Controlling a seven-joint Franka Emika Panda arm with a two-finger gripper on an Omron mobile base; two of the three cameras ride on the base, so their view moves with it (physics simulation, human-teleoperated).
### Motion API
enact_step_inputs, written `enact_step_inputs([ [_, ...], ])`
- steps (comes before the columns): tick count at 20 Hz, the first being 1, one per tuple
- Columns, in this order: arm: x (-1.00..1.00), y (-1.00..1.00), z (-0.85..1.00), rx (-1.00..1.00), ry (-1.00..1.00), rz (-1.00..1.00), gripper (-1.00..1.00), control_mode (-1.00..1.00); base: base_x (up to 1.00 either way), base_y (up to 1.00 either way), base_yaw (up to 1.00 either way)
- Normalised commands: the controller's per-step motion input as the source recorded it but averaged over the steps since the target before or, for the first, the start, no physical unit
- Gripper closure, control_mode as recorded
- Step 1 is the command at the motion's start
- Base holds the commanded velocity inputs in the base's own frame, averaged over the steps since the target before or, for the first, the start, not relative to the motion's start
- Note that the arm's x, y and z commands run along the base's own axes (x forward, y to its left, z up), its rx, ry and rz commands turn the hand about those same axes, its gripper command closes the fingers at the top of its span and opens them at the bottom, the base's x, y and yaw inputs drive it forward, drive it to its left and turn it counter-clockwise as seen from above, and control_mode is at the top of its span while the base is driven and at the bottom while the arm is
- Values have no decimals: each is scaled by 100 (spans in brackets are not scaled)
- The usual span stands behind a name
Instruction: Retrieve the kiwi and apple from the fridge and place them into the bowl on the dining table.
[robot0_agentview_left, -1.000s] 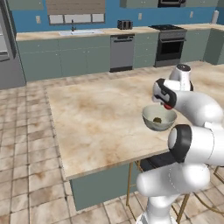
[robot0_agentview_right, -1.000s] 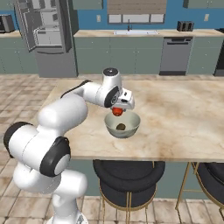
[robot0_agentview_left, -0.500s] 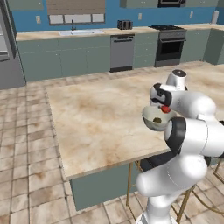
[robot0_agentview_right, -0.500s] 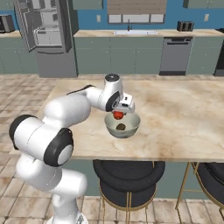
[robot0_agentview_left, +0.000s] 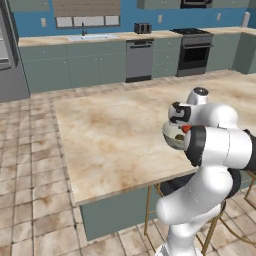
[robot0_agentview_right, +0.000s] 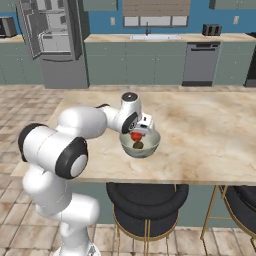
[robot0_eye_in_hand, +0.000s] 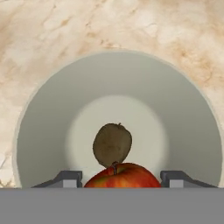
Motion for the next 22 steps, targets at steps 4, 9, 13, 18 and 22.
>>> enact_step_inputs([
  [4, 20, -18, -29, 0, 0, 0, 100, -100, 0, 0, 0],
  [9, 8, -5, -10, 0, 1, 0, -100, -100, 0, 0, 0],
  [13, 0, 0, 16, 0, 2, 0, -100, -100, 0, 0, 0],
  [18, -2, 0, 49, 0, 0, 0, -100, -100, 0, 0, 0],
  [22, -28, 0, 80, 0, -2, 0, -100, -100, 0, 0, 0],
])
